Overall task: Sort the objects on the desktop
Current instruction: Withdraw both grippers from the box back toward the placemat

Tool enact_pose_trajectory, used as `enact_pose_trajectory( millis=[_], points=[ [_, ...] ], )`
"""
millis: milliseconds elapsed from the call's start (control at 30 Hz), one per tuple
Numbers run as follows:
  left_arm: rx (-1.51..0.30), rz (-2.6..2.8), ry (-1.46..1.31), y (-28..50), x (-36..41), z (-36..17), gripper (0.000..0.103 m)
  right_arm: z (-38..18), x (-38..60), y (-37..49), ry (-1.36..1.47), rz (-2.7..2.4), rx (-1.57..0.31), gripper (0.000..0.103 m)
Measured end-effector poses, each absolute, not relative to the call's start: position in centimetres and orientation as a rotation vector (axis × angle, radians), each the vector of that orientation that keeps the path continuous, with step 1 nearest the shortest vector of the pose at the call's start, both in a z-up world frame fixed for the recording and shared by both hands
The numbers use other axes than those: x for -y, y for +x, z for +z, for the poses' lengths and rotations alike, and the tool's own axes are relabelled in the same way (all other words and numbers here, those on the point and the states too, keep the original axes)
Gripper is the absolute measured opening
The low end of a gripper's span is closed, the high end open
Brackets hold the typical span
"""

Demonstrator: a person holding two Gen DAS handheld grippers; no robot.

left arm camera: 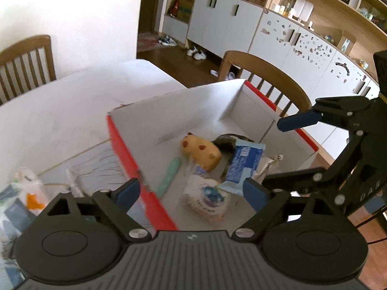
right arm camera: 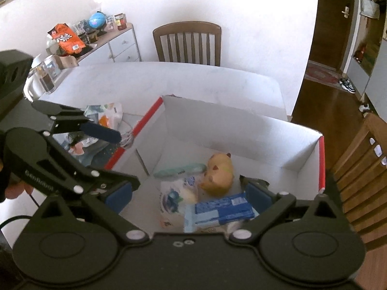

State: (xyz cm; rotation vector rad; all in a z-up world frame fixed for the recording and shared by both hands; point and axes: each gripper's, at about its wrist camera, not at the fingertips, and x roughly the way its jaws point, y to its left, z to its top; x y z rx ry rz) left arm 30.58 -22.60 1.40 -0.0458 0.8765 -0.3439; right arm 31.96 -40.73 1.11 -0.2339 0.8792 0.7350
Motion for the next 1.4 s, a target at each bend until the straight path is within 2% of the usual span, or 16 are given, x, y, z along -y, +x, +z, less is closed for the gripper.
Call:
enact_pose_trajectory(
  millis=[333, 800, 1400],
  points=[
    [-0.834, -0.28, -0.069, 27.0, 15.9, 2.2, 0.102, 2.2, 36.1, 29.6, -0.225, 0.721, -0.86, 0.101],
    [-0.855, -0.138, -0.094, 22.8, 4.3, 0.6, 0.102, 2.1, 26.4, 26.6, -0.212, 0.778, -0.845, 0.101],
    [-0.898, -0.077, -0.127, 23.6, -2.0, -3.3, 0.102, -1.8, 19.4, 27.1, -0.24, 0.758, -0.907, 0.1]
  ],
)
